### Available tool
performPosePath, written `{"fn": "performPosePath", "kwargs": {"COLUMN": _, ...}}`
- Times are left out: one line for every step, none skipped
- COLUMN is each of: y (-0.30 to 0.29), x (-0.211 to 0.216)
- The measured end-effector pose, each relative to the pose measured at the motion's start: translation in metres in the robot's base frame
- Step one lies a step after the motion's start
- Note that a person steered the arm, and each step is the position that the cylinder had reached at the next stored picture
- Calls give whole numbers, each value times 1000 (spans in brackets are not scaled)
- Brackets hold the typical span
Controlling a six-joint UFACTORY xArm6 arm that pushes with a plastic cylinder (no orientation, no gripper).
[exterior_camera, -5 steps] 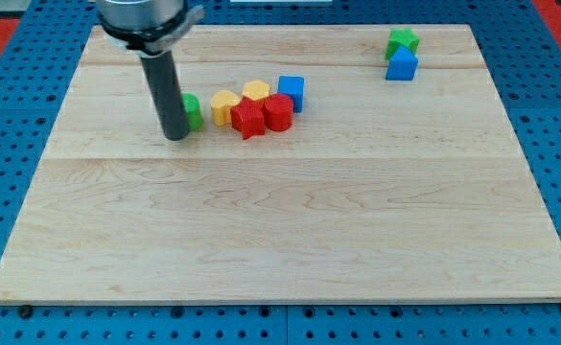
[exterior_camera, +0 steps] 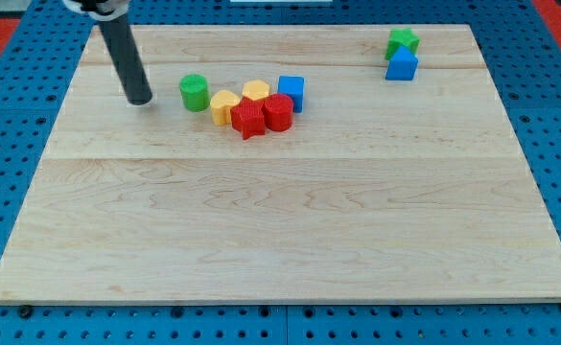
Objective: Push the green circle above the yellow heart
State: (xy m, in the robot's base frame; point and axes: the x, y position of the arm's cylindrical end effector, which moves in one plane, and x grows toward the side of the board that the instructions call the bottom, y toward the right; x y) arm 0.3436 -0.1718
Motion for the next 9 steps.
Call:
{"fn": "performPosePath", "kwargs": {"y": 28, "x": -5}}
{"fn": "performPosePath", "kwargs": {"y": 29, "x": -19}}
{"fn": "performPosePath", "kwargs": {"y": 34, "x": -26}}
{"fn": "performPosePath", "kwargs": {"y": 45, "x": -26}}
{"fn": "performPosePath", "kwargs": {"y": 36, "x": -26}}
{"fn": "performPosePath", "kwargs": {"y": 22, "x": -18}}
{"fn": "performPosePath", "kwargs": {"y": 24, "x": -3}}
{"fn": "performPosePath", "kwargs": {"y": 35, "x": -3}}
{"fn": "performPosePath", "kwargs": {"y": 36, "x": -4}}
